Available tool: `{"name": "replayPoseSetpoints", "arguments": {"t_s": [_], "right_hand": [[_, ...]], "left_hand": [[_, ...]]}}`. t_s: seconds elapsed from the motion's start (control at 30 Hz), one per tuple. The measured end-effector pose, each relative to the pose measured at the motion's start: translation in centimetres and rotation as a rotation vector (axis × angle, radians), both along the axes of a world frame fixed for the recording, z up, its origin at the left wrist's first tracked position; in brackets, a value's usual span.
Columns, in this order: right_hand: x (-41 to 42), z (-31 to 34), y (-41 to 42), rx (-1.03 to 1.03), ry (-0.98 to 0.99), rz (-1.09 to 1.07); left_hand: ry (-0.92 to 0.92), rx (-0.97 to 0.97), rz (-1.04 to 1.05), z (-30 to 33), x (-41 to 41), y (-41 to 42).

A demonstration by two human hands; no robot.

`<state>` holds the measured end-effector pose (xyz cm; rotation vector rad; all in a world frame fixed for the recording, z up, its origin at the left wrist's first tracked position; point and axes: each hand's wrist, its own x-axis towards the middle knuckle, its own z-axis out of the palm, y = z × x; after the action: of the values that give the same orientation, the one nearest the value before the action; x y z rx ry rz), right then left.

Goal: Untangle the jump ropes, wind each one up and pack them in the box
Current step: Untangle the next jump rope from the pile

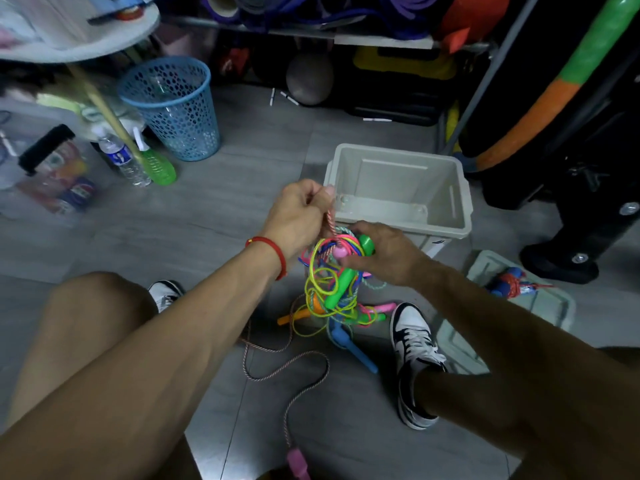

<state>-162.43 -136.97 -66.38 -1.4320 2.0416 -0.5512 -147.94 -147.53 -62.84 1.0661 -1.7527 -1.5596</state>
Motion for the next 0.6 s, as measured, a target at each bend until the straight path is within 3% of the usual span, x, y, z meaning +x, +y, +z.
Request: {"name": "replayPoseSetpoints", "arguments": {"t_s": [0.13,0.3,0.37,0.47,0.53,0.6], "right_hand": [[-1.8,0.5,-0.3,0.037,-0.281,-0.092],[-4.2,0.5,0.0,0.12,0.106,-0.276],[-5.0,0.6,0.3,0.122,0.152,-0.339],[-6.8,0.9,0.9,0.115,0.162,-0.491],[-7.5,1.2,1.2,0.132,0.159,-0.506],[-7.3,1.4,1.4,0.126,0.151,-0.471]], "left_hand": [[0.078,0.046,0.116,1.4,1.0,-1.0],[0.108,0.116,0.09,2.9,2.8,-3.9],[0.095,0.096,0.069,2.7,3.1,-4.2],[-0.053,-0.135,0.128,1.6,3.6,-5.5],[-0.227,-0.389,0.155,1.1,4.2,-6.6],[-0.312,-0.489,0.143,0.7,4.6,-7.4]]}}
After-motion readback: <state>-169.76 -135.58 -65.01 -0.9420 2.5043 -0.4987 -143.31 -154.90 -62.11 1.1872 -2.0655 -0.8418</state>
